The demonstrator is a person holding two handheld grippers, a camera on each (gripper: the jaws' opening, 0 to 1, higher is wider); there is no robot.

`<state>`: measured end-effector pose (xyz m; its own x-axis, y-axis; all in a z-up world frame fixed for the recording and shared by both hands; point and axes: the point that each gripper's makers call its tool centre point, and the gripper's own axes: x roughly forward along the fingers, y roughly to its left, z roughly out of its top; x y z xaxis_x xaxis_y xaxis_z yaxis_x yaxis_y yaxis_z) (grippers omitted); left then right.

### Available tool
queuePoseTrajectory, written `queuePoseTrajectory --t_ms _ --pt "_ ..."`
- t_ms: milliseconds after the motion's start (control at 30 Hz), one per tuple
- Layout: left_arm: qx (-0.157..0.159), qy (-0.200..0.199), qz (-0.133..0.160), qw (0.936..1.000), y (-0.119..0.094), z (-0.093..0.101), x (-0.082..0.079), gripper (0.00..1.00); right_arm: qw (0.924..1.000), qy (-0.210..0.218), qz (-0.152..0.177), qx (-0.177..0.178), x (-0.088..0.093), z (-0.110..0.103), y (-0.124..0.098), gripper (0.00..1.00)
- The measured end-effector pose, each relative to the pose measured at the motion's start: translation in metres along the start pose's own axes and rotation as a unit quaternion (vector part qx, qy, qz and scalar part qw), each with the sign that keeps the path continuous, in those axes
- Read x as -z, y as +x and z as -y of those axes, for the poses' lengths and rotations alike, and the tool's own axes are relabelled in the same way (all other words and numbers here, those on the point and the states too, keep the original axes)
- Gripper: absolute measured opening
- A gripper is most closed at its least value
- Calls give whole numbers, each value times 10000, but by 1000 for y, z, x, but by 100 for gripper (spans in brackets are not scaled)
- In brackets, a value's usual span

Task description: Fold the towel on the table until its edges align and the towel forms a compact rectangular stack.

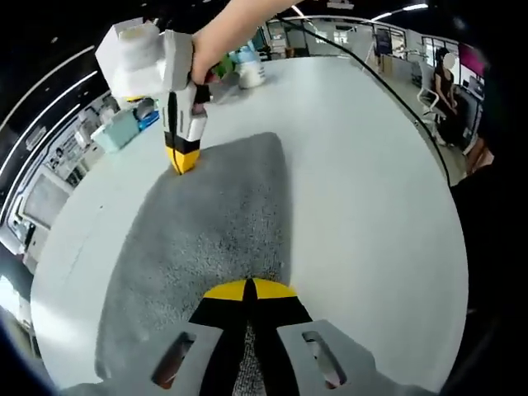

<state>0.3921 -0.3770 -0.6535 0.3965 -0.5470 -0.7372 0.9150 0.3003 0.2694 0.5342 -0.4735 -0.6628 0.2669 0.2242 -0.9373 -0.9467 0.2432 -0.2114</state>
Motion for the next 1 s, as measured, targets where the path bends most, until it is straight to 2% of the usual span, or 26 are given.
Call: queuePoseTrajectory --t_ms 133,300,533,767,933,1000 --pt "10 75 -44 10000 -2 1 2 1 9994 -31 -333 14 1 -4 0 0" --pt "42 144 -132 9998 -8 2 7 1 9974 -50 -701 -179 5 -12 -2 0" --pt "75 87 -239 9996 -15 3 16 1 9916 257 -1166 -498 11 -25 -7 0" --pt "135 36 -311 9994 -20 4 23 1 9772 519 -1928 -729 22 -44 -14 0" --pt "136 20 -356 9993 -23 4 27 1 9705 828 -2090 -873 28 -53 -16 0" --pt "136 30 -386 9992 -24 4 29 1 9645 1140 -2139 -1052 32 -61 -20 0"
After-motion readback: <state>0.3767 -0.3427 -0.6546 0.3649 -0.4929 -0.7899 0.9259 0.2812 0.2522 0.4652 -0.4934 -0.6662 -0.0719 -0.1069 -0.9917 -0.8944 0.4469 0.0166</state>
